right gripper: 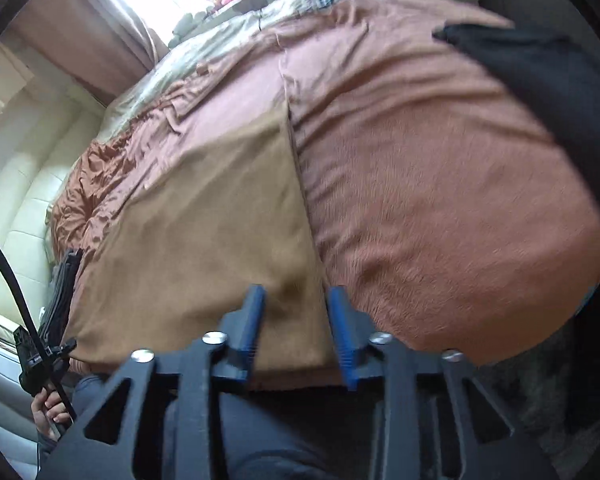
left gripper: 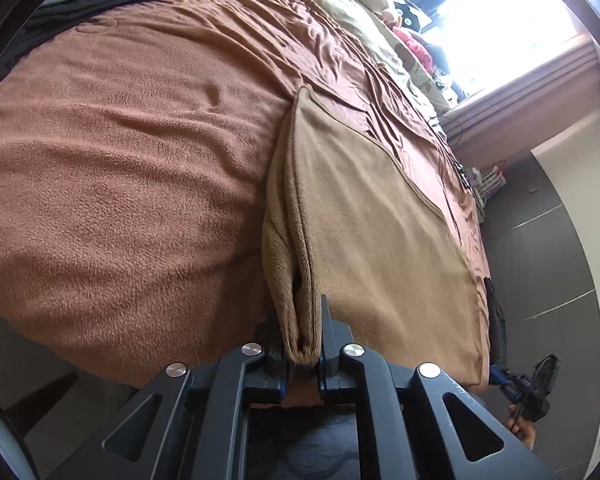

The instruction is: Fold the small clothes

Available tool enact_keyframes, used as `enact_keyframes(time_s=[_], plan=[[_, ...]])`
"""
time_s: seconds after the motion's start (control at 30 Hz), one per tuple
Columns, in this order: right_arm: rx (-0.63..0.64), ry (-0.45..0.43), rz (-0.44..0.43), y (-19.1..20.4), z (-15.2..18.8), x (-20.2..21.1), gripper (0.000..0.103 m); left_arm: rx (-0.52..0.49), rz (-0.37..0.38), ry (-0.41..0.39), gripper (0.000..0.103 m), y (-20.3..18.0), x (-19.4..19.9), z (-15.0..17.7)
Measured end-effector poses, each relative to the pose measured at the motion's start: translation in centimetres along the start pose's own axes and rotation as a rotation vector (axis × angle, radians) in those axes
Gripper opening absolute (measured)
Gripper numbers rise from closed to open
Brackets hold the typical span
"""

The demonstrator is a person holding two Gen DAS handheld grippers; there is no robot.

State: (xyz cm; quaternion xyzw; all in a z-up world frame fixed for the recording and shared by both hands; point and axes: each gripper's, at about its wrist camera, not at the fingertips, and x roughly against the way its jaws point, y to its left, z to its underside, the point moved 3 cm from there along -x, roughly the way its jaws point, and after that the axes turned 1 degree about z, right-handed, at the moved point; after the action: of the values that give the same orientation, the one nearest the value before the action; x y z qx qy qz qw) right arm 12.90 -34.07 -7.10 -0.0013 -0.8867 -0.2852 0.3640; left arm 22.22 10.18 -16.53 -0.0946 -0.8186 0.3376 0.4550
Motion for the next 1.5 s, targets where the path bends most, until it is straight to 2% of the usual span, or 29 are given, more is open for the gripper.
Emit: enact_keyframes(time_s=[0.13, 0.33, 0.43, 0.87, 1.03, 1.1, 1.17, 1.27, 1.5], plan=[[0.076, -0.017, -0.016, 3.6, -0.6, 1.6, 0.037, -0.004, 0.005, -0.022, 0.024, -0.2, 0.4, 0.4], [0.163, 0.007, -0.075, 9.2, -0.3, 0.6, 0.037, 0.031, 0.004, -0.023, 0.024, -0.3, 0.4, 0.4], [0.211, 0.010, -0.072, 11.0, 0.0, -1.1, 0.037, 0.047, -0.002, -0.028, 0.024, -0.3, 0.4, 0.5], [0.411, 0.165, -0.041, 19.7, 0.8, -13.1, 0.037, 0.104, -0.049, -0.078, 0.024, 0.6, -0.1, 1.1], [0.452, 0.213, 0.026, 21.3, 0.3, -17.8, 0.029, 0.091, -0.081, -0.099, 0.024, 0.2, 0.0, 1.3], [0.457, 0.237, 0.036, 21.6, -0.1, -19.7, 0.020, 0.098, -0.094, -0.104, 0.024, 0.2, -0.1, 1.4], [0.464, 0.255, 0.052, 21.8, -0.5, -21.3, 0.017, 0.111, -0.095, -0.106, 0.023, 0.4, -0.1, 1.4], [0.478, 0.273, 0.067, 22.3, -1.0, -23.7, 0.013, 0.128, -0.104, -0.117, 0.019, 0.6, -0.1, 1.6], [0.470, 0.266, 0.087, 23.8, -3.6, -27.5, 0.012, 0.126, -0.140, -0.125, 0.019, 0.2, -0.2, 1.8]])
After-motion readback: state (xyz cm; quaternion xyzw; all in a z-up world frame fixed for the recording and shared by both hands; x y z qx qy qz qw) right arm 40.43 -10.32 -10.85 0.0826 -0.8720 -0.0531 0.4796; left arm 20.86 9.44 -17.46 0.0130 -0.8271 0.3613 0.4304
